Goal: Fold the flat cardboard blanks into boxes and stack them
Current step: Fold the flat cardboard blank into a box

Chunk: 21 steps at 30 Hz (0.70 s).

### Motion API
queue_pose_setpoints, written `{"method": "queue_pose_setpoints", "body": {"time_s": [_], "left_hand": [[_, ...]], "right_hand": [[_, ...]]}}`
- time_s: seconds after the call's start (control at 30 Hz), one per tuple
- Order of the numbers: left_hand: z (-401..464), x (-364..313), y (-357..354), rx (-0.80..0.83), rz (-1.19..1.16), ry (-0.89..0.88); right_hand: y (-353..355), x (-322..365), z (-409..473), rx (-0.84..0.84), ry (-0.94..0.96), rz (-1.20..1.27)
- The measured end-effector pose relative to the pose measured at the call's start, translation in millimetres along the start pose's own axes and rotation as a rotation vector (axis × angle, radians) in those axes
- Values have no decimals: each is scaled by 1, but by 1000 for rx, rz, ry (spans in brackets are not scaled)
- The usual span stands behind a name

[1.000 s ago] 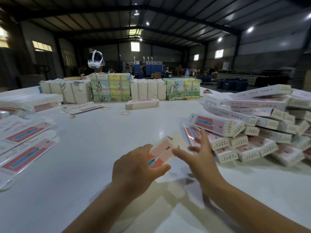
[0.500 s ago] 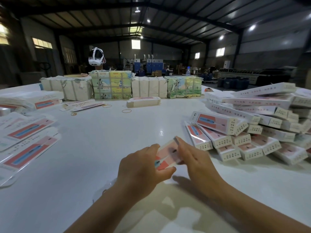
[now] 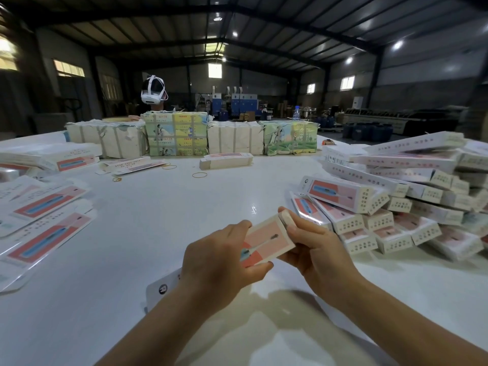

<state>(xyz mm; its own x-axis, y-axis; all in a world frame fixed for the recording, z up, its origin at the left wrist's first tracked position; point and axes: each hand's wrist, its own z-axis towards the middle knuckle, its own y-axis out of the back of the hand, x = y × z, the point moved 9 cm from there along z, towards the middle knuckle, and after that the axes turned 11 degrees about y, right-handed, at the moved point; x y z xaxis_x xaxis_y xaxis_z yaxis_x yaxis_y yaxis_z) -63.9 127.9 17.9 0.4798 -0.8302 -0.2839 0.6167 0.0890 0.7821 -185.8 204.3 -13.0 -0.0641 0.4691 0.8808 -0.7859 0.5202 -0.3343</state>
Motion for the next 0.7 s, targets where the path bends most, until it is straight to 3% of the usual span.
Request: {"method": "queue_pose_setpoints", "body": {"time_s": [0.37, 0.6, 0.7], "left_hand": [[0, -3, -2, 28, -15, -15], [-1, -9, 3, -22, 30, -16], [-1, -14, 11, -53, 37, -11]], "right_hand": [[-2, 22, -7, 46, 288, -467], [-24, 41, -22, 129, 587, -859], [-30, 35, -23, 175, 579, -897]]}}
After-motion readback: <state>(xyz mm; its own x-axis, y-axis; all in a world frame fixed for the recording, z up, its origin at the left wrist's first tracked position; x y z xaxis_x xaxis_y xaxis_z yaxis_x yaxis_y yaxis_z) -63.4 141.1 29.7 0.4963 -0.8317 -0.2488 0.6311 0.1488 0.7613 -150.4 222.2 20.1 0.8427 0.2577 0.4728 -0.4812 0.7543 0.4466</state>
